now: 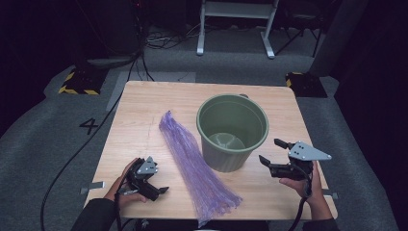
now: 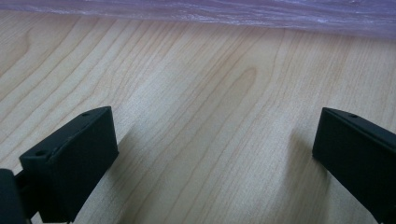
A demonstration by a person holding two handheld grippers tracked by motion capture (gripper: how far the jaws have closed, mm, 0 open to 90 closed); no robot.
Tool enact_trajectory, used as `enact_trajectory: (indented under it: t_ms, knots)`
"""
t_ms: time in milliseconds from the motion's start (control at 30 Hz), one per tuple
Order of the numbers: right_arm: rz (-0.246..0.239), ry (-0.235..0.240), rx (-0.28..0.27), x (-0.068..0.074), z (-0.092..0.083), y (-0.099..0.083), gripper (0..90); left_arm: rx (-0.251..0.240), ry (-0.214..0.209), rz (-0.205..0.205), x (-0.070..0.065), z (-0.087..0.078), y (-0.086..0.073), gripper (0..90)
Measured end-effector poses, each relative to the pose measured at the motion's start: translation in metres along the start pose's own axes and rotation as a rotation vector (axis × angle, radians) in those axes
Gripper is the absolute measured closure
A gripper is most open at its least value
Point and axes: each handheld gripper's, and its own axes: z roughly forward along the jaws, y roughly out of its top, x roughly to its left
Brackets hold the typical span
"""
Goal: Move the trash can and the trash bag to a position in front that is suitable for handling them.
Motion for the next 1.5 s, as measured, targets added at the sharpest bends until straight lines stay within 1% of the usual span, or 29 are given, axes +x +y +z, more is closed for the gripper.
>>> enact_trajectory:
  t_ms: [100,133,200,267,300,367,400,433,500,667,767,867,900,967,1067,1233,1333,1367,1400,1467,1500]
  knots:
    - [-0.015,-0.007,-0.016,0.002,-0.004,0.008,19.3,-0.001,0.001,-0.002,0.000,0.000,0.000,0.0]
    - [-0.015,-0.007,-0.016,0.002,-0.004,0.008,19.3,-0.001,0.001,-0.002,0.000,0.000,0.000,0.0]
    - [-0.025,-0.004,-0.026,0.004,-0.008,0.016,19.3,0.000,0.001,-0.005,0.000,0.001,0.000,0.0]
    - [-0.031,0.013,-0.034,0.004,-0.011,0.023,19.2,0.000,0.001,-0.005,0.000,0.001,0.001,0.0]
    - [-0.033,0.012,-0.036,0.005,-0.012,0.026,19.2,0.000,0.000,-0.005,0.000,0.001,0.001,0.0]
    - [-0.036,0.036,-0.041,0.005,-0.013,0.031,19.2,-0.001,0.000,-0.003,0.000,0.001,0.001,0.0]
    - [-0.034,0.040,-0.039,0.006,-0.013,0.033,19.1,-0.001,0.000,-0.003,0.000,0.001,0.001,0.0]
    - [-0.039,0.037,-0.038,0.006,-0.012,0.034,19.1,-0.001,0.000,-0.002,0.000,0.001,0.001,0.0]
    - [-0.040,0.054,-0.037,0.007,-0.012,0.037,19.1,-0.001,0.000,-0.002,0.000,0.001,0.001,0.0]
    - [-0.045,0.059,-0.043,0.009,-0.009,0.043,19.2,-0.002,0.000,-0.003,0.000,0.001,0.001,0.0]
    - [-0.052,0.072,-0.037,0.012,-0.006,0.048,19.6,-0.002,0.000,-0.002,0.000,0.001,0.001,0.0]
    - [-0.064,0.092,-0.036,0.015,-0.002,0.052,18.7,-0.001,0.000,-0.002,0.000,0.001,0.001,0.0]
    - [-0.070,0.088,-0.036,0.017,-0.001,0.053,17.7,-0.001,0.000,-0.002,0.000,0.001,0.001,0.0]
    - [-0.073,0.097,-0.041,0.018,0.000,0.056,20.3,-0.002,-0.001,-0.003,0.000,0.001,0.001,0.0]
    - [-0.091,0.101,-0.035,0.022,0.002,0.060,20.3,-0.002,0.001,-0.004,0.000,0.001,0.001,0.0]
    - [-0.112,0.137,-0.018,0.029,0.008,0.067,21.5,-0.001,0.000,-0.005,0.000,0.002,0.002,0.0]
    - [-0.125,0.164,-0.006,0.033,0.013,0.071,24.6,-0.002,0.000,-0.003,0.000,0.002,0.002,0.0]
    - [-0.125,0.164,-0.006,0.033,0.013,0.071,24.6,-0.002,0.000,-0.003,0.000,0.002,0.002,0.0]
    - [-0.144,0.187,0.008,0.036,0.018,0.073,31.6,-0.002,0.000,-0.002,0.000,0.002,0.002,0.0]
    - [-0.159,0.229,0.025,0.038,0.023,0.074,37.2,-0.002,0.000,-0.002,0.000,0.002,0.002,0.0]
    - [-0.171,0.244,0.031,0.040,0.025,0.075,41.5,-0.003,-0.001,-0.002,0.000,0.002,0.002,0.0]
